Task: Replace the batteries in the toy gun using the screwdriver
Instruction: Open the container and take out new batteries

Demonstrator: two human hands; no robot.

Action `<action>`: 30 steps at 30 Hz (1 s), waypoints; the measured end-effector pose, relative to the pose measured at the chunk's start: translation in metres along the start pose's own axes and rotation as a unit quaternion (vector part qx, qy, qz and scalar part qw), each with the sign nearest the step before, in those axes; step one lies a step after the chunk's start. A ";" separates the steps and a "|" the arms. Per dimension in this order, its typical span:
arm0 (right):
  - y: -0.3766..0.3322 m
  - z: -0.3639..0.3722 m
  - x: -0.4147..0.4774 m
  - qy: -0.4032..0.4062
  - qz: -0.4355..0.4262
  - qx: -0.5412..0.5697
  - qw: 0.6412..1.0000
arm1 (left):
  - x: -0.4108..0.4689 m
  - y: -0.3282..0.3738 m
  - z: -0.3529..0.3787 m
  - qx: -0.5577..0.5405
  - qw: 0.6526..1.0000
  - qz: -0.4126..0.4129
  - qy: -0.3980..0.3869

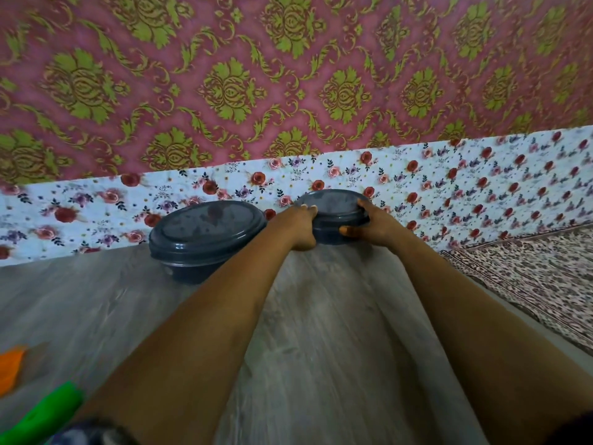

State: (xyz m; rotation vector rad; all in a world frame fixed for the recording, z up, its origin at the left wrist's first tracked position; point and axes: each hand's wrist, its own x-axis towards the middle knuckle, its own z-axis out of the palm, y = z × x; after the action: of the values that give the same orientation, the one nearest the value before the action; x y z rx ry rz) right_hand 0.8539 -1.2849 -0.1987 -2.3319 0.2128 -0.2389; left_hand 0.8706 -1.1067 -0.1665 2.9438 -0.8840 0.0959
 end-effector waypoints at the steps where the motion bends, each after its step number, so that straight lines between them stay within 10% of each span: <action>1: 0.000 0.001 0.002 -0.004 0.012 -0.013 1.000 | -0.001 -0.003 -0.001 -0.007 1.000 0.007 -0.009; 8: -0.042 0.033 -0.042 0.273 -0.105 -0.081 0.953 | -0.047 -0.077 -0.028 -0.097 0.980 -0.110 0.138; 15: -0.113 0.107 -0.042 0.003 -0.024 0.194 0.981 | -0.089 -0.169 -0.014 -0.325 0.878 -0.341 0.079; 30: -0.118 0.051 -0.080 0.025 0.066 0.298 0.952 | -0.124 -0.108 -0.053 -0.541 0.796 -0.254 0.096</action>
State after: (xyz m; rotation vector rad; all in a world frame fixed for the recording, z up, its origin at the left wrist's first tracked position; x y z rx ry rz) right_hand 0.7982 -1.1497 -0.1576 -1.7063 0.2760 -0.2541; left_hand 0.8250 -0.9441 -0.1284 1.9026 0.0008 -0.1101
